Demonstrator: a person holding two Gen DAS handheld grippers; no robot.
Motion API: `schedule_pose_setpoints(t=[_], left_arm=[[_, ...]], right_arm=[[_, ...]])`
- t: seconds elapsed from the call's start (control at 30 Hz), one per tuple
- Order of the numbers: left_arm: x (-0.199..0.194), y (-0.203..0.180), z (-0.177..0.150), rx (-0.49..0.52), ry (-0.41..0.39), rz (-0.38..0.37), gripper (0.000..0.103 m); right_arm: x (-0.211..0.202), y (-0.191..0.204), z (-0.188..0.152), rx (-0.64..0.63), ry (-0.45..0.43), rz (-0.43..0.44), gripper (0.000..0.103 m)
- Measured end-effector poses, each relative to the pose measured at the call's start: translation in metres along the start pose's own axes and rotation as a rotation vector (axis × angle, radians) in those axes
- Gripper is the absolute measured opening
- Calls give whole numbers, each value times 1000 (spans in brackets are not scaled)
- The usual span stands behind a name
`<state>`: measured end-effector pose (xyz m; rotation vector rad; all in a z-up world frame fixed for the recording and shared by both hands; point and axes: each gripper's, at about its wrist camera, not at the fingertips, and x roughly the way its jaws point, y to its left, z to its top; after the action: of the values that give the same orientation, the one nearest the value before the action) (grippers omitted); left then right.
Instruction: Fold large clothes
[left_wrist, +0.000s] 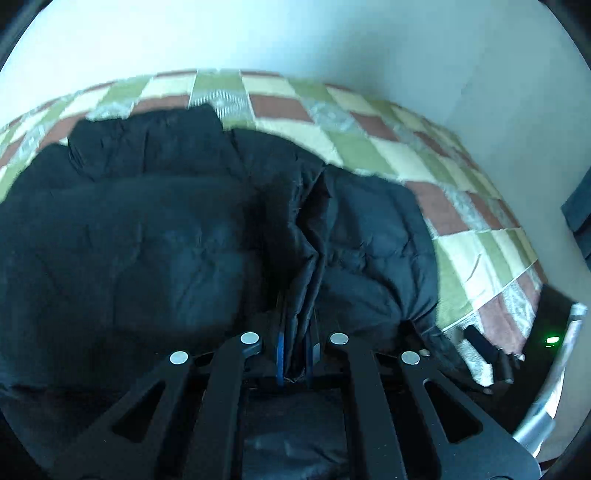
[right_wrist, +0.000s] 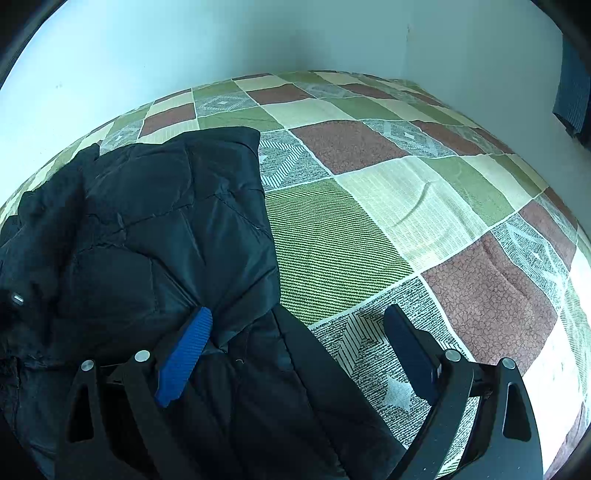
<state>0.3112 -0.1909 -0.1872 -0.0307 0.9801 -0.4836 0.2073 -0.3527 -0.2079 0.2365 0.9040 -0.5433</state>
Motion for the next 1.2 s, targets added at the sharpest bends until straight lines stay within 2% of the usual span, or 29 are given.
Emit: schedule_pose_setpoints(t=[0.07,0.1,0.13,0.2,0.23,0.33,0.4,0.47,0.53,0.57,0.63,0.7,0.73,0.8,0.9,1.07,1.2], left_arm=[[3,-3,-2,22,1,12,9],[0,-3,-3,28,-5,18,16],[-7,-5,-4,33,-9,7,32],[-22,-5,-5,33,-24,-20,49],[-33,-4,-6,36,-40,-19,53],[-74,10,-12,62,-106,4,55],[-100,35,-16,53,-143,70,55],[-118,69,-19,32,-162,154,55],[-129,111,-21,13,-165,287,53],[-132,126,-22,3,-164,330,52],[-138,166,-22,-51,-153,406,45],[-138,189,-20,-85,-148,436,43],[-136,202,-19,-100,-146,463,42],[-134,216,-20,-113,-133,481,41],[-124,234,-23,-129,-105,502,41],[-98,252,-33,-146,-39,511,41],[-81,255,-37,-122,-19,522,40]], right_arm=[[0,-1,0,-1,0,-1,92],[0,0,0,-1,-1,-1,92],[0,-1,0,0,-2,0,92],[0,-1,0,2,-3,1,92],[-1,-1,0,3,-4,2,92],[-3,-2,-1,8,-7,6,92],[-5,-2,0,11,-9,11,92],[-11,-2,4,6,-12,21,92],[-34,4,10,-23,-62,28,89],[-48,10,12,-42,-96,31,85],[-71,30,17,-90,-134,62,63],[-80,56,21,-143,-123,123,49],[-79,69,22,-161,-106,155,48],[-73,94,21,-202,-73,206,42],[-58,121,12,-259,-39,205,41],[-22,133,3,-278,41,174,41],[-12,135,1,-284,58,168,41]])
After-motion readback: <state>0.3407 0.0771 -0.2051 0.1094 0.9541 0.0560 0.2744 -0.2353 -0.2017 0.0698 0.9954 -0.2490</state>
